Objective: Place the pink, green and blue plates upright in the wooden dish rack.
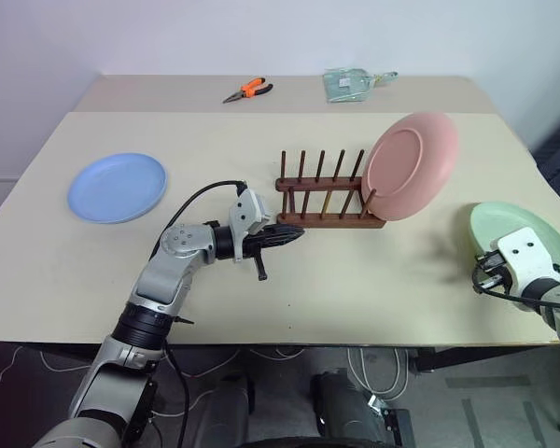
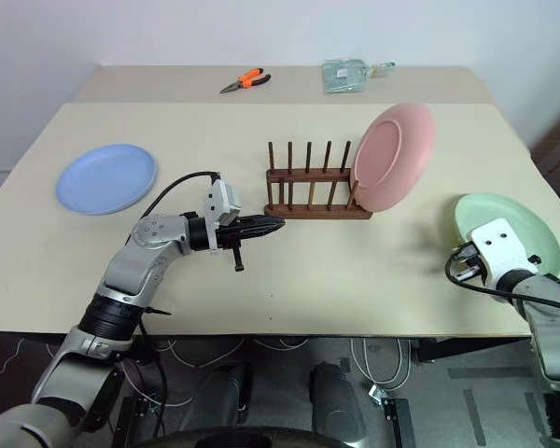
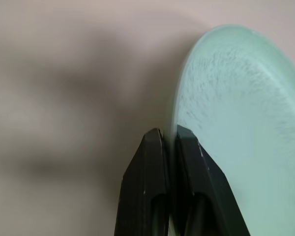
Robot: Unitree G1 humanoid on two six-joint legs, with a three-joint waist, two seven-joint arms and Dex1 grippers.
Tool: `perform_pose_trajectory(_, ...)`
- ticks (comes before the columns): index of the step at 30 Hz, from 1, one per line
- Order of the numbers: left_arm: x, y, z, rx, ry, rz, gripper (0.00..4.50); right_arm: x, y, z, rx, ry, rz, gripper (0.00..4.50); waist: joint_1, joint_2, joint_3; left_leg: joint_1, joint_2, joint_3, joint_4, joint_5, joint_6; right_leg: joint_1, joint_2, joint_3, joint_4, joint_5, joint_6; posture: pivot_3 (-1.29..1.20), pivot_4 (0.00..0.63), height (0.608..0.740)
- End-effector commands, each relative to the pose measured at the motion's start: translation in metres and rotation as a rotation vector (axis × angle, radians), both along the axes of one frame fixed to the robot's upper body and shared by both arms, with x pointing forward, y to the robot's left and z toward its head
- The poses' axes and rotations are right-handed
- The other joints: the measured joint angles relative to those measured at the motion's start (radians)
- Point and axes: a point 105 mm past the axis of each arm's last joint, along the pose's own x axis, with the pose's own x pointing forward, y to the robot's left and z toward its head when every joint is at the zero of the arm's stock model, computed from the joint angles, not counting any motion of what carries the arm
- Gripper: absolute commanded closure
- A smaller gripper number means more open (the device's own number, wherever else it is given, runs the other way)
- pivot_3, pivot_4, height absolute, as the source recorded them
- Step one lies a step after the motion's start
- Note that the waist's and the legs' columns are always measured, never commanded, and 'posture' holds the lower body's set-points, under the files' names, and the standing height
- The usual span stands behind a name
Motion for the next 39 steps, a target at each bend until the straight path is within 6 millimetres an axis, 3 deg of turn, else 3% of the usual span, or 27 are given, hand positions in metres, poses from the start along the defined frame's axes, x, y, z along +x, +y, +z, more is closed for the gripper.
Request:
perform_pose_trajectory(1, 0.008, 0.011, 0.014, -0.040, -0.057, 0.060, 4.50, 0.011, 0.009, 0.101, 0.033, -0.410, 0.023, 4.48, -0.003, 0.003, 0.000, 0.000, 0.000, 0.000, 0.000, 0.000, 0.000, 0.000, 0.000, 0.000, 0.000, 0.000, 0.000, 0.00, 0.150, 0.740)
perform_pose_trajectory(4, 0.015, 0.021, 0.013, -0.037, -0.070, 0.108, 4.50, 0.009, 0.035, 0.157, 0.217, -0.630, 0.136, 4.48, 0.003, 0.004, 0.000, 0.000, 0.000, -0.001, -0.001, 0.000, 0.000, 0.000, 0.001, 0.000, 0.001, 0.000, 0.000, 0.00, 0.150, 0.740)
perform_pose_trajectory(6, 0.017, 0.025, 0.013, -0.034, -0.076, 0.127, 4.50, 0.004, 0.053, 0.181, 0.320, -0.700, 0.229, 4.48, 0.005, 0.004, 0.000, 0.000, 0.000, -0.002, -0.001, 0.000, 0.000, 0.000, 0.001, 0.000, 0.001, 0.000, 0.000, 0.00, 0.150, 0.740)
perform_pose_trajectory(9, 0.018, 0.028, 0.013, -0.036, -0.083, 0.134, 4.50, -0.003, 0.082, 0.198, 0.458, -0.698, 0.388, 4.48, 0.014, 0.004, 0.000, -0.001, 0.000, -0.002, -0.001, 0.000, 0.000, 0.000, 0.000, -0.002, 0.000, 0.000, 0.000, 0.00, 0.150, 0.740)
perform_pose_trajectory(14, 0.018, 0.033, 0.015, -0.046, -0.081, 0.149, 4.50, -0.032, 0.175, 0.220, 0.745, -0.594, 0.893, 4.48, 0.002, 0.004, 0.000, -0.002, 0.000, -0.002, -0.001, 0.000, 0.000, 0.000, -0.001, -0.002, 0.000, 0.000, 0.000, 0.00, 0.150, 0.740)
perform_pose_trajectory(16, 0.016, 0.033, 0.014, -0.040, -0.080, 0.142, 4.50, -0.030, 0.195, 0.220, 0.859, -0.559, 0.952, 4.48, -0.003, 0.004, 0.000, -0.001, 0.001, -0.002, -0.001, 0.000, 0.000, -0.001, 0.000, -0.002, 0.002, 0.000, 0.000, 0.00, 0.150, 0.740)
perform_pose_trajectory(21, 0.013, 0.032, 0.014, -0.040, -0.080, 0.145, 4.50, -0.007, 0.209, 0.200, 1.139, -0.456, 0.867, 4.48, 0.009, 0.003, 0.000, -0.001, 0.001, -0.003, -0.001, 0.000, 0.000, -0.001, 0.001, -0.002, 0.002, 0.000, 0.000, 0.00, 0.150, 0.740)
perform_pose_trajectory(30, 0.006, 0.031, 0.015, -0.041, -0.070, 0.136, 4.50, 0.020, 0.212, 0.169, 1.355, -0.342, 0.719, 4.48, 0.001, 0.004, 0.000, -0.002, 0.001, -0.002, -0.002, 0.000, 0.000, -0.003, 0.000, -0.002, 0.003, 0.000, 0.000, 0.00, 0.150, 0.740)
perform_pose_trajectory(36, 0.005, 0.030, 0.014, -0.038, -0.068, 0.133, 4.50, 0.029, 0.215, 0.156, 1.369, -0.298, 0.672, 4.48, 0.002, 0.004, 0.000, -0.002, 0.001, -0.002, -0.002, 0.000, 0.000, -0.003, 0.001, -0.002, 0.003, 0.000, 0.000, 0.00, 0.150, 0.740)
perform_pose_trajectory(39, 0.005, 0.028, 0.014, -0.036, -0.066, 0.128, 4.50, 0.042, 0.212, 0.143, 1.371, -0.272, 0.580, 4.48, 0.002, 0.004, 0.000, -0.002, 0.001, -0.002, -0.002, 0.000, 0.000, -0.003, 0.001, -0.002, 0.003, 0.000, 0.000, 0.00, 0.150, 0.740)
